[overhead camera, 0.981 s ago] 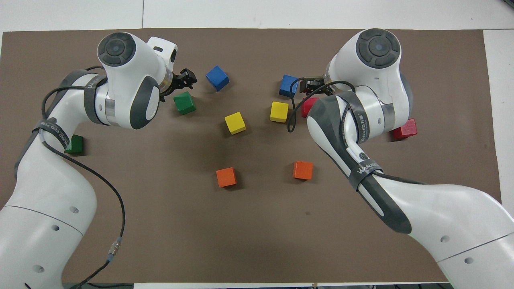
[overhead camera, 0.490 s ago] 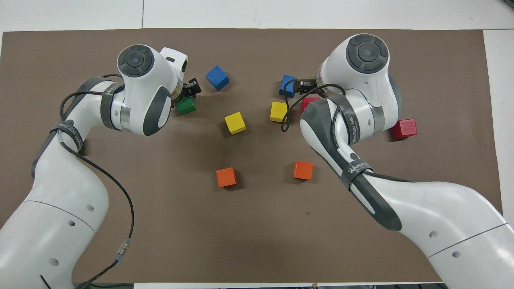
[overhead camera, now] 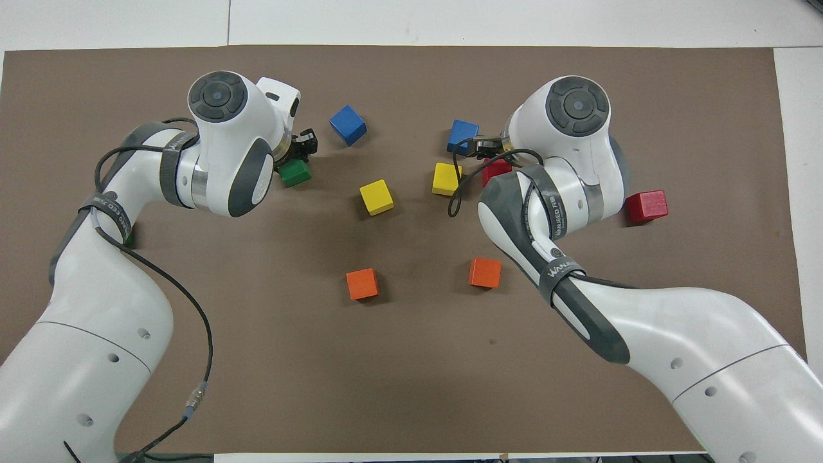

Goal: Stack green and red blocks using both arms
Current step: 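Carry the green cube onto the green while the right gripper carries red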

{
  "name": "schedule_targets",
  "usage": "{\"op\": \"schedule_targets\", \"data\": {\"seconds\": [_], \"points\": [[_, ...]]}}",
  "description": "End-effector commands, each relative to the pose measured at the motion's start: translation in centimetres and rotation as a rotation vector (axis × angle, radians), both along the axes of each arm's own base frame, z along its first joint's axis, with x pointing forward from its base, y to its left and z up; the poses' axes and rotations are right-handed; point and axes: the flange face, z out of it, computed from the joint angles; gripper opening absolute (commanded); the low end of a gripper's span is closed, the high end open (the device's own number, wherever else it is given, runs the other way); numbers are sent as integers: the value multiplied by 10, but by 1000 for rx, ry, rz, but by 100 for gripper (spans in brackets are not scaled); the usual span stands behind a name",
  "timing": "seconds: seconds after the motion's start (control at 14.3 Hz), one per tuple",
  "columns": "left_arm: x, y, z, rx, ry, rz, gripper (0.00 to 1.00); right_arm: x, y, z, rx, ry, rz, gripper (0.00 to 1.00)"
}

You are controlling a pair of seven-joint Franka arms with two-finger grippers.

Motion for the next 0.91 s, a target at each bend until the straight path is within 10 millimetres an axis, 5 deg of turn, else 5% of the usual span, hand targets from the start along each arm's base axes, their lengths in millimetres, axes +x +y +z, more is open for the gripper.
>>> {"op": "schedule_targets", "data": {"seconds": [0.0,0.14,0.21,0.35,0.42,0.7,0.84], "points": [[4,34,40,27,-16,8,0,-9,-1,-7,-1,-14,-17,97],[3,69,70,34,-7,-68,0,-11,0,-11,0,-15,-13,94],[0,94,85,39,4,-113,0,-11,-1,-11,-1,-13,-13,79],[-11,144,108,46,18,-193,0,-11,-2,-10,-8,-1,-7,18],[-18,175,113,50,25,-237,0,-10,-3,-7,-14,8,-5,2],[-45,276,112,53,57,-380,0,14,-18,56,-40,22,9,0],[-56,311,104,50,57,-427,0,20,-57,94,-59,5,77,0]]}}
